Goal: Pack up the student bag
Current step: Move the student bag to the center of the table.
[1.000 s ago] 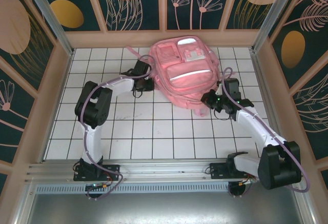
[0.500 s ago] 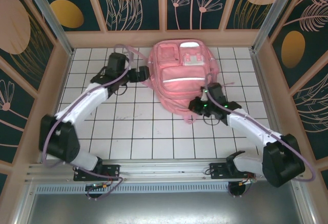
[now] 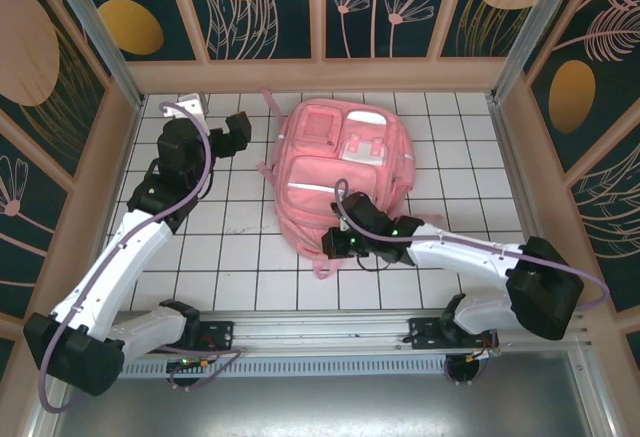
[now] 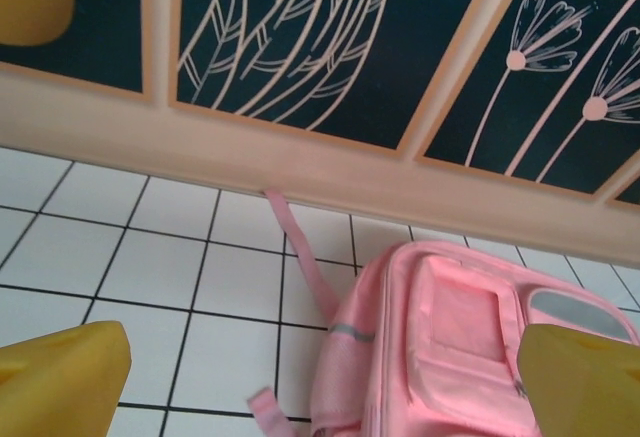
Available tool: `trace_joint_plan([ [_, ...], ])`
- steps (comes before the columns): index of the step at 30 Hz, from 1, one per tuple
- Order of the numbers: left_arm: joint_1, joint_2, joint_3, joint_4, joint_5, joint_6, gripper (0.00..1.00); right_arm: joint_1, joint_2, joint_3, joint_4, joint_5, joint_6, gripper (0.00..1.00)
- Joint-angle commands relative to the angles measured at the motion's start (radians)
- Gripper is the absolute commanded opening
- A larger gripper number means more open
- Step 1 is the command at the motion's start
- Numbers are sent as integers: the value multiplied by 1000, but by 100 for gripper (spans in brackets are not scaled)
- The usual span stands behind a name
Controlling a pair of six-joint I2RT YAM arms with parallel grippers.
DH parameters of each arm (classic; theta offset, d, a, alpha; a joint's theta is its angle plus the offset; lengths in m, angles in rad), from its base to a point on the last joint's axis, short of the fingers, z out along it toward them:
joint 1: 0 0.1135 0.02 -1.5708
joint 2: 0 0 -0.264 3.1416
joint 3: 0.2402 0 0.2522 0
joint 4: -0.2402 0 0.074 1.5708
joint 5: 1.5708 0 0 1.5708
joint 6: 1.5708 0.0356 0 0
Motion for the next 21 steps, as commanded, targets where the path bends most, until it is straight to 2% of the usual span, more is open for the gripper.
trace_joint_plan([
  [1, 0, -35, -42, 102, -65, 43, 99, 44, -105, -55, -48, -12, 15, 0],
  [3, 0, -39, -59, 125, -66, 63, 99, 48, -155, -84, -65, 1, 32, 0],
  [6, 0, -32, -99, 178, -6, 139, 99, 47, -221, -120, -102, 45, 33, 0],
  [10, 0, -31, -145, 250, 0, 182, 99, 38, -240, -135, -127, 69, 29, 0],
  [11, 0, -32, -160, 270, -5, 187, 99, 38, -242, -138, -120, 63, 30, 15],
  [12, 0, -34, -173, 289, 1, 203, 99, 39, -242, -137, -117, 57, 31, 37],
  [14, 0, -32, -185, 309, 18, 230, 99, 44, -251, -105, -151, 79, 22, 89],
  [15, 0, -30, -186, 310, 27, 243, 99, 47, -265, -85, -164, 87, 10, 98],
  [18, 0, -13, -187, 312, 48, 277, 99, 55, -334, -7, -169, 123, -68, 99],
  [21, 1, -1, -261, 411, -22, 296, 99, 57, -392, 92, -148, 318, -143, 99],
])
